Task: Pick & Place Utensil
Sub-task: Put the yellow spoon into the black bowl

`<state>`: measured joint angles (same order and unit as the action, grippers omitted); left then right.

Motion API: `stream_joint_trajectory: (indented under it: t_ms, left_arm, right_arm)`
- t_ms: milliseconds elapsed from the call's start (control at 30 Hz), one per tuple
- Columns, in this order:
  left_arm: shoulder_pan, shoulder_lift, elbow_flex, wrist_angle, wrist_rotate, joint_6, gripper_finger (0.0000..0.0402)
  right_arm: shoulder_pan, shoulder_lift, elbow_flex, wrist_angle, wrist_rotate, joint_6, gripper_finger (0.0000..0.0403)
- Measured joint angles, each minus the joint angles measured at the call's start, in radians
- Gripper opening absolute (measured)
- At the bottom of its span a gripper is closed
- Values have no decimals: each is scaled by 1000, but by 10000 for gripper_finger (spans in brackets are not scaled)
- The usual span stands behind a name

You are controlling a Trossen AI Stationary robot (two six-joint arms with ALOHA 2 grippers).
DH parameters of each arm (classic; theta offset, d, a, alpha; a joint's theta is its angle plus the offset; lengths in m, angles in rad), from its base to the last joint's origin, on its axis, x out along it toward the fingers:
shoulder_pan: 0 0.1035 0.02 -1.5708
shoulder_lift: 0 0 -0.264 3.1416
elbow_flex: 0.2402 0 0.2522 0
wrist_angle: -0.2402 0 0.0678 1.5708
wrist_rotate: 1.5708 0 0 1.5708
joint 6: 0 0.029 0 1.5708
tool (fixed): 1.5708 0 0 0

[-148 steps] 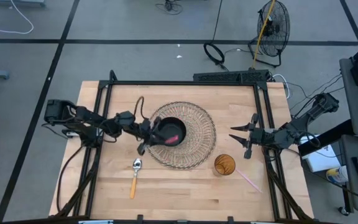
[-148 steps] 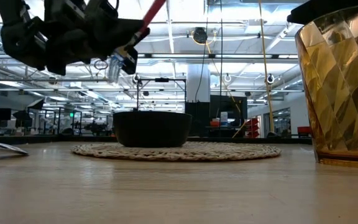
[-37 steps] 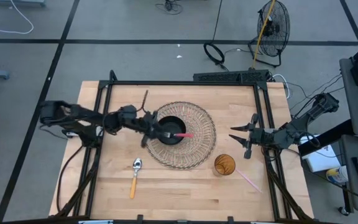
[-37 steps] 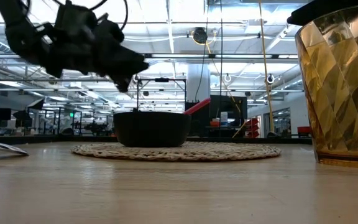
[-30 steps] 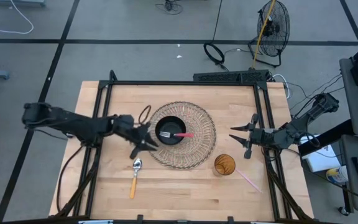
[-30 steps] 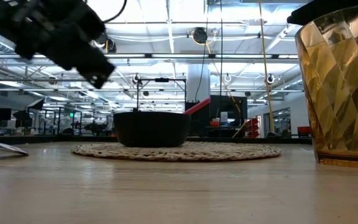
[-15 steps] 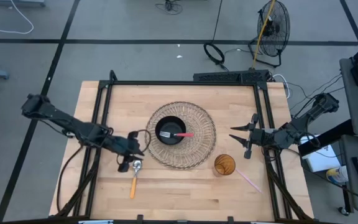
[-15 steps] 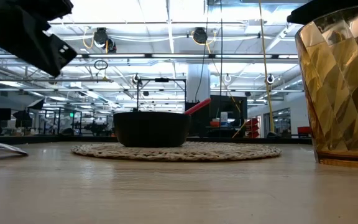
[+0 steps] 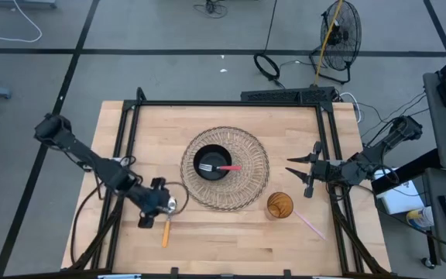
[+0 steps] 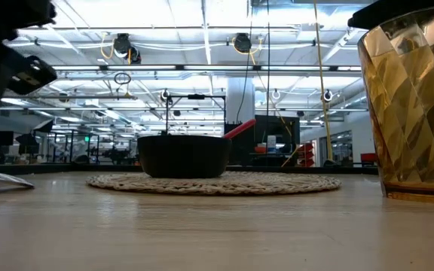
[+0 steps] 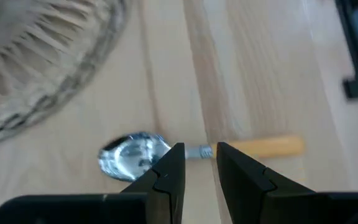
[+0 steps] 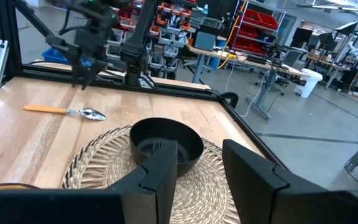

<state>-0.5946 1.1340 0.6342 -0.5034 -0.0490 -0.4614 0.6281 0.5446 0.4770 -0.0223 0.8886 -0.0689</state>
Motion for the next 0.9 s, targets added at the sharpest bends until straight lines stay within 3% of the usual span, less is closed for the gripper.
stream_joint_trajectory:
  t_ms: [233,533,667,900]
  left_arm:
    - [-98,100,0,43,-21,151,99]
    - [-141,255,130,-52,-176,479,99]
    - [-128,317,180,-145,-177,582,99]
    - [-123,351,190,-151,-151,743,99]
  right_arm:
    - [0,0,0,0,0,2,128]
    - [0,0,0,5,0,4,128]
    - [0,0,0,5,0,26,128]
    - [0,7,0,4,0,39,128]
